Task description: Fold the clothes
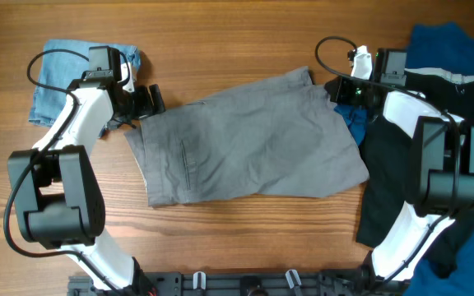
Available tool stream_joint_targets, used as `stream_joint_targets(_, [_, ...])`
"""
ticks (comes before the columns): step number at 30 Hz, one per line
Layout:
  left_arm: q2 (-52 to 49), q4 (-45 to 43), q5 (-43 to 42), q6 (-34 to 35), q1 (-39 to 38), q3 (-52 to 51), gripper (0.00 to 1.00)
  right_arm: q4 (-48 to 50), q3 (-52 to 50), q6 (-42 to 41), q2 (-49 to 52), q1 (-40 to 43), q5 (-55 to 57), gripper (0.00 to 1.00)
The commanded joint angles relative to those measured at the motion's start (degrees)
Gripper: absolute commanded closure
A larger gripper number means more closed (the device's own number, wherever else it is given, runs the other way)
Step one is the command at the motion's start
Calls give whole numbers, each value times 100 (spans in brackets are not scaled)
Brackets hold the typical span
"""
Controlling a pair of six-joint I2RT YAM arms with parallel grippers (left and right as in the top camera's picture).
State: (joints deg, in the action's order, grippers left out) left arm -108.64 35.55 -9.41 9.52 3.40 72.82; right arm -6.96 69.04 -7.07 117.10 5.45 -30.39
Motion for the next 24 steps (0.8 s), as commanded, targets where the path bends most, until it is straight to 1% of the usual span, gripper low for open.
stream_joint_targets(1, [-7,-243,42,-9,-2,33,5,-4,127,-361,-505,2,-232,96])
stream_joint_targets(3, [-184,-293,-17,-11,-2,33,14,-52,127,-361,-538,4,-232,96])
stream_joint_targets(5, [-356,-402,-20,-9,-2,33,39,-164,125,-361,-538,2,-232,96])
stream_joint_targets(6, [-426,-411,-20,-7,-2,33,48,-170,125,-361,-538,4,-229,96])
stream_joint_targets(9, [-564,-369,-186,-9,-7,33,48,-166,125,-361,-538,4,-229,96])
stream_joint_targets(10, [-573,-363,-192,-9,-7,33,52,-166,127,-361,-538,4,-229,96])
stream_joint_targets(11, [-573,-361,-190,-9,-7,33,64,-166,127,-361,-538,4,-232,96])
stream_joint_targets(12, [-568,-358,-188,-9,-2,33,91,-168,127,-363,-538,2,-232,96])
stream_joint_targets(13, [-527,-345,-192,-7,37,35,96,-168,127,-363,-538,2,-232,96])
stream_joint_targets(15, [-354,-334,-201,-2,133,50,96,-166,127,-361,-562,2,-232,96])
stream_joint_targets(18, [173,-76,-214,13,225,72,96,-144,127,-358,-868,2,-229,96])
stream_joint_targets(20, [505,393,-188,13,225,72,96,-42,127,-361,-1174,4,-232,96])
stream_joint_targets(21, [686,820,-173,13,225,70,96,9,127,-367,-1327,2,-236,96])
stream_joint_targets(24, [837,1703,42,15,225,70,96,96,127,-385,-1464,2,-487,96])
